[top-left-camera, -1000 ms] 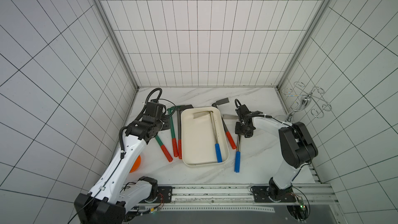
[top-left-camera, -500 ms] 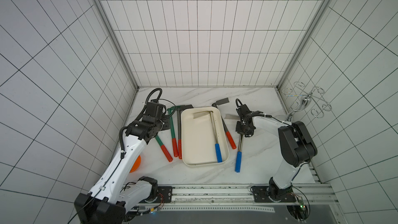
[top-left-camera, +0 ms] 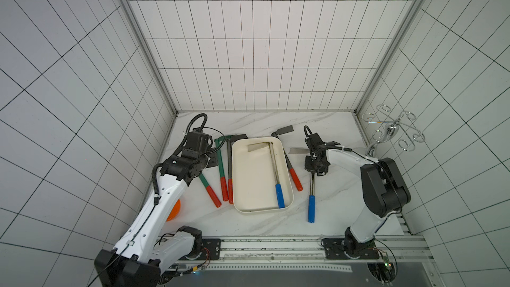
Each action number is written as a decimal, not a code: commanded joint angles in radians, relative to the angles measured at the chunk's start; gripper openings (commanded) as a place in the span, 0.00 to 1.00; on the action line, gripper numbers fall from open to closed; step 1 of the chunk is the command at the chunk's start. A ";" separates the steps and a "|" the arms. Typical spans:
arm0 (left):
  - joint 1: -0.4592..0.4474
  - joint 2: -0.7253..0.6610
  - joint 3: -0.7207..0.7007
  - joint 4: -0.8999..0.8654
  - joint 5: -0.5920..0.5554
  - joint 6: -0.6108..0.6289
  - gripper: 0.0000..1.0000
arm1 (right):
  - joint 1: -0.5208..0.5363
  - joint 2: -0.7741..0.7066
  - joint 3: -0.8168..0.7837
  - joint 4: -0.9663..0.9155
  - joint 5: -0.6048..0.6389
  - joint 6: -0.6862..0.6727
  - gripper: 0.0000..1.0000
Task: Put the small hoe into the storage box
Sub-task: Pick up the hoe from the center of the board.
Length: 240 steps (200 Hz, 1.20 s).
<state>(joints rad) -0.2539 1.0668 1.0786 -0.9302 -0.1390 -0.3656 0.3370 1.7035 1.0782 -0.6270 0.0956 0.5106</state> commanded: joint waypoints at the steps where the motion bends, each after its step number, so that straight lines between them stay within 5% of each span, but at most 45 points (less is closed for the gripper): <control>1: -0.001 -0.016 -0.008 0.027 -0.013 0.009 0.60 | -0.010 -0.105 0.025 -0.090 0.010 -0.021 0.00; 64: -0.004 -0.015 -0.028 0.036 0.003 0.004 0.60 | -0.008 -0.243 0.139 -0.242 -0.054 -0.022 0.00; 159: -0.006 -0.019 -0.028 0.037 0.012 0.001 0.60 | 0.111 -0.218 0.399 -0.449 0.001 -0.043 0.00; 240: -0.005 -0.041 -0.034 0.034 0.006 0.000 0.60 | 0.290 0.053 0.799 -0.601 0.082 0.036 0.00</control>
<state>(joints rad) -0.2546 1.0489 1.0523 -0.9092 -0.1326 -0.3592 0.5861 1.6840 1.6760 -1.1522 0.1287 0.4969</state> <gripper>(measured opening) 0.602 0.240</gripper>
